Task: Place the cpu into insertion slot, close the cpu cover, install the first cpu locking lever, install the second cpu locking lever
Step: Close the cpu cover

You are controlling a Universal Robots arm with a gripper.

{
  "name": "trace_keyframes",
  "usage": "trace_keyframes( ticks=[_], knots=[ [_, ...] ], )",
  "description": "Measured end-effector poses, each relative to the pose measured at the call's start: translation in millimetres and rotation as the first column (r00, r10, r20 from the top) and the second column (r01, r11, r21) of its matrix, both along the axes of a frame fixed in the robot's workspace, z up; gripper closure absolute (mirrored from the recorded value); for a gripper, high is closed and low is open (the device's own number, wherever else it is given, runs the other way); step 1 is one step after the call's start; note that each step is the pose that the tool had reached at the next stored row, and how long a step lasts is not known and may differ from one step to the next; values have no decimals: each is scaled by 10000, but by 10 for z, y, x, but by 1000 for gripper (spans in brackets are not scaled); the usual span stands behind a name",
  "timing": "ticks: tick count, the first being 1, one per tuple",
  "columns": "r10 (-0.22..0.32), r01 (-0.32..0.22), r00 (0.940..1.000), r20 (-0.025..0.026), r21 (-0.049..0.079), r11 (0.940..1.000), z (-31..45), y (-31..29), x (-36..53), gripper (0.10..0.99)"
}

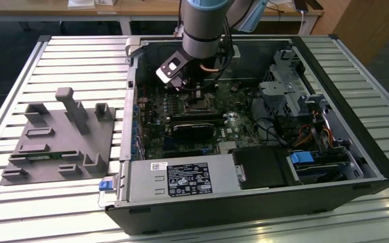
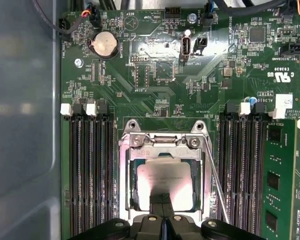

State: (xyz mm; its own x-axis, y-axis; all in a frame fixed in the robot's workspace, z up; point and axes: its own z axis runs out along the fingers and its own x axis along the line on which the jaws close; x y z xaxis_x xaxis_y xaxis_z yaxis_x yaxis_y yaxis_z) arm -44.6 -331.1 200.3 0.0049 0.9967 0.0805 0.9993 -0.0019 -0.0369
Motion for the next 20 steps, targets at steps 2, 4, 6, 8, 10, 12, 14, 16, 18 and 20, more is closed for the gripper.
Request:
trace_keyframes(
  ticks=[2, 4, 6, 8, 10, 12, 14, 16, 18, 20],
  knots=[
    [-1, 1, 10000, -10, -7, 10000, -7, -1, 17, 980],
    [-1, 1, 10000, -8, -4, 10000, -11, -1, 37, 980],
    [-1, 1, 10000, -6, 0, 10000, -12, 0, 55, 980],
    [0, 0, 10000, -6, 0, 10000, -12, 3, 68, 980],
    [0, 0, 10000, -6, 1, 10000, -12, 9, 81, 980],
    [-2, 2, 10000, -4, 1, 10000, -12, 22, 86, 980],
    [0, 0, 10000, -5, 2, 10000, -12, 43, 88, 980],
    [0, 0, 10000, -5, 1, 10000, -12, 60, 89, 980],
    [1, -1, 10000, -4, 5, 10000, -9, 66, 90, 980],
    [1, -1, 10000, -1, 12, 10000, 16, 68, 91, 980]
  ],
)
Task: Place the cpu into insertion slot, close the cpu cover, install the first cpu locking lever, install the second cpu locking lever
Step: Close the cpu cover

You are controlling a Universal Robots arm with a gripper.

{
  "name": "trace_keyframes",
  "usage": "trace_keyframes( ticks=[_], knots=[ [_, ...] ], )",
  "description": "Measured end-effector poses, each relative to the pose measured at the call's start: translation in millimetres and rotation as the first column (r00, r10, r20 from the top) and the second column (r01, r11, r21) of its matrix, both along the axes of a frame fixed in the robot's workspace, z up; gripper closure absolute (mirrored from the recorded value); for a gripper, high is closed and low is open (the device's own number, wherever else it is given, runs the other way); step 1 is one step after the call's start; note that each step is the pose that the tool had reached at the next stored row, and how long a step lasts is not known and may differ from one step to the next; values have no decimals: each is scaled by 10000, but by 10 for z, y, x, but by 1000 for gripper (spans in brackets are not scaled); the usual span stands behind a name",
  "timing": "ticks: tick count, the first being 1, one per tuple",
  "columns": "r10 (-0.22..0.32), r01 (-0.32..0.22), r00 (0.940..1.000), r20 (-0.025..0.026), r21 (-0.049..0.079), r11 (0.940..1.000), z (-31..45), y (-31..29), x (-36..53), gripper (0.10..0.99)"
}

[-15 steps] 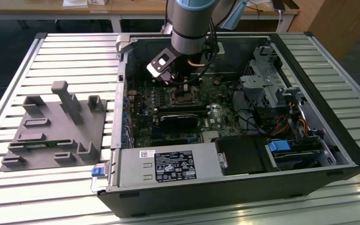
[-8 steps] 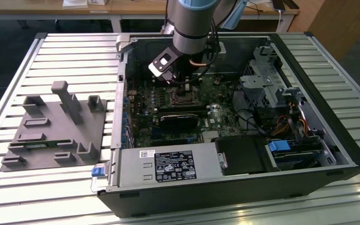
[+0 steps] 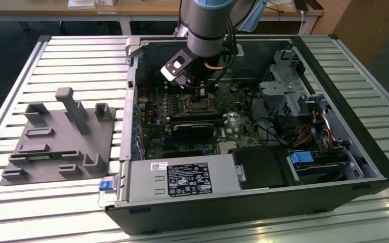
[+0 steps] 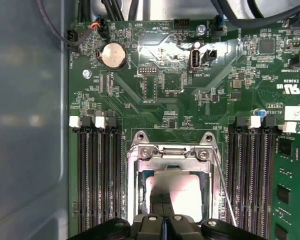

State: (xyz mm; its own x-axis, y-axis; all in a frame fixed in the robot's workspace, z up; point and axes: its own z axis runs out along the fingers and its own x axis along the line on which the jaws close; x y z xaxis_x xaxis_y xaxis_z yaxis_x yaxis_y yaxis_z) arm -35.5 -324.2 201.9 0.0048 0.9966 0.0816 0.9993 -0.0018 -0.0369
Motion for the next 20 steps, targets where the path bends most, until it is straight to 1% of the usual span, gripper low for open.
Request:
trace_keyframes(
  ticks=[3, 5, 7, 9, 11, 20],
  knots=[
    [-1, 1, 10000, -4, -8, 10000, 48, -2, -1, 980],
    [-2, 2, 10000, -3, -6, 10000, 51, -1, -9, 980],
    [-1, 1, 10000, -4, -9, 10000, 52, -2, -48, 980],
    [-2, 2, 10000, -4, -8, 10000, 48, -2, -75, 980],
    [-1, 1, 10000, -5, -10, 10000, 40, -2, -83, 980],
    [-1, 1, 10000, -8, -10, 10000, -6, -2, -86, 980]
  ],
)
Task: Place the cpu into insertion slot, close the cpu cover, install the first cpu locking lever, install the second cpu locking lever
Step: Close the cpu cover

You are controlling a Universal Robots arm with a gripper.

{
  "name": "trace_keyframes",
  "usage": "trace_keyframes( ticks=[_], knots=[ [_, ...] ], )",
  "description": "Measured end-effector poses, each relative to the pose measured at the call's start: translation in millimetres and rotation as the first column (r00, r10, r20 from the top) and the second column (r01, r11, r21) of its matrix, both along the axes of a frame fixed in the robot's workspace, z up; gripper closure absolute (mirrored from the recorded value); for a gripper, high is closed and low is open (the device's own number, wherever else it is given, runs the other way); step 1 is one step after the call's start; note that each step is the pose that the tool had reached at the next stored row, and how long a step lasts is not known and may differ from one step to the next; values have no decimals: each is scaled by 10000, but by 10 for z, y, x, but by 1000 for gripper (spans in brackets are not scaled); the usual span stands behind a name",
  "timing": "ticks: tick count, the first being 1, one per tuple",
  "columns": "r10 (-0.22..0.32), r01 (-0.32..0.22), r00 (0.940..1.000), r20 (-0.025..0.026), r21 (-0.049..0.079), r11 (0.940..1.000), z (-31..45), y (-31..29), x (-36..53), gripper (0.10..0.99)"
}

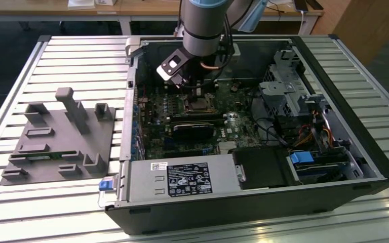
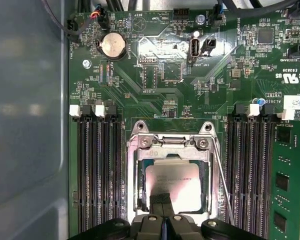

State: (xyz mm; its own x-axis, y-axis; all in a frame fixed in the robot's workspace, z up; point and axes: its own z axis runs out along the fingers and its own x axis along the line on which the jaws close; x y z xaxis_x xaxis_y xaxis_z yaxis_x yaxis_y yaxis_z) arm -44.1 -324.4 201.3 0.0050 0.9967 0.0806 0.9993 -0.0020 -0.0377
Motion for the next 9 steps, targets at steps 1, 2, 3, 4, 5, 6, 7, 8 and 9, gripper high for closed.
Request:
trace_keyframes(
  ticks=[1, 2, 3, 4, 5, 6, 7, 8, 9],
  knots=[
    [0, 0, 10000, -1, -2, 10000, -4, 0, 0, 980],
    [0, 0, 10000, -3, -7, 10000, -8, 0, 0, 980],
    [1, -1, 10000, -5, -14, 10000, -11, -1, 0, 980],
    [1, -1, 10000, -5, -18, 10000, -13, -1, -1, 980],
    [0, 0, 10000, -5, -19, 10000, -14, -2, -1, 980],
    [0, 0, 10000, -4, -17, 10000, -15, -1, 0, 980],
    [0, 0, 10000, -2, -14, 10000, -16, 0, 0, 980],
    [0, 0, 10000, -2, -13, 10000, -17, 0, 0, 980],
    [0, 0, 10000, -2, -12, 10000, -16, 0, 0, 980]
  ],
)
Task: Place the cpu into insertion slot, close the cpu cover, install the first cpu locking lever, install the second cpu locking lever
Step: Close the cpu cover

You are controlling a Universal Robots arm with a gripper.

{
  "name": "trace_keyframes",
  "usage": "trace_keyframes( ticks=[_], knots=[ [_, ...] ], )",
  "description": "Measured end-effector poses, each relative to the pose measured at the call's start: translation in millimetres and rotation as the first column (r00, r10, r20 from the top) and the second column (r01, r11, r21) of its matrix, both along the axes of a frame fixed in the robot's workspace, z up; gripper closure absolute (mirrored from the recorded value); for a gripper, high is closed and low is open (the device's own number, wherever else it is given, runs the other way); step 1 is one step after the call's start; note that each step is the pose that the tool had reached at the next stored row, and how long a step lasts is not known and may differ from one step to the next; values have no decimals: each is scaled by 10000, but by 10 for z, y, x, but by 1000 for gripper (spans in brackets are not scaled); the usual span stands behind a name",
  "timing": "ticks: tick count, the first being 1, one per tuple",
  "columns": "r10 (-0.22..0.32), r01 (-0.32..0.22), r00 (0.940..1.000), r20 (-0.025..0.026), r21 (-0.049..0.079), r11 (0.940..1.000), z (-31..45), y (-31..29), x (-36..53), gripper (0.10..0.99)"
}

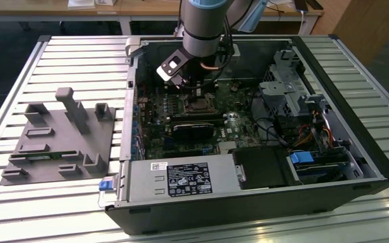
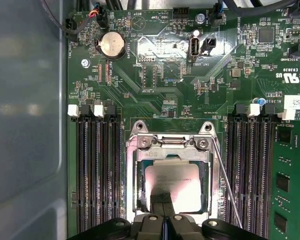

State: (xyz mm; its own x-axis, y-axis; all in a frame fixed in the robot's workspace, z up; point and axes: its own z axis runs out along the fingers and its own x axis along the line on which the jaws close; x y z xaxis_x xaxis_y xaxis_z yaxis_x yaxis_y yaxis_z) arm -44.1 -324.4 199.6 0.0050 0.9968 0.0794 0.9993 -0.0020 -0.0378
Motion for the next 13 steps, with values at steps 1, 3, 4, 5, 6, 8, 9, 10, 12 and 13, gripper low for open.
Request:
trace_keyframes(
  ticks=[1, 3, 4, 5, 6, 8, 9, 10, 12, 13],
  knots=[
    [0, 0, 10000, 1, 2, 10000, 0, 0, 0, 980],
    [-1, 1, 10000, 3, 3, 10000, 3, 1, 0, 980],
    [-1, 1, 10000, 2, 4, 10000, 5, 1, 0, 980],
    [0, 0, 10000, 2, 4, 10000, 8, 1, 1, 980],
    [0, 0, 10000, 1, 3, 10000, 10, 1, 0, 980],
    [0, 0, 10000, 0, 2, 10000, 17, 0, 0, 980],
    [0, 0, 10000, 1, 1, 10000, 20, 0, 0, 980],
    [0, 0, 10000, 1, 2, 10000, 22, 0, 0, 980],
    [0, 0, 10000, 0, 0, 10000, 27, 0, 0, 980],
    [0, 0, 10000, 1, 1, 10000, 29, 0, 0, 980]
  ],
)
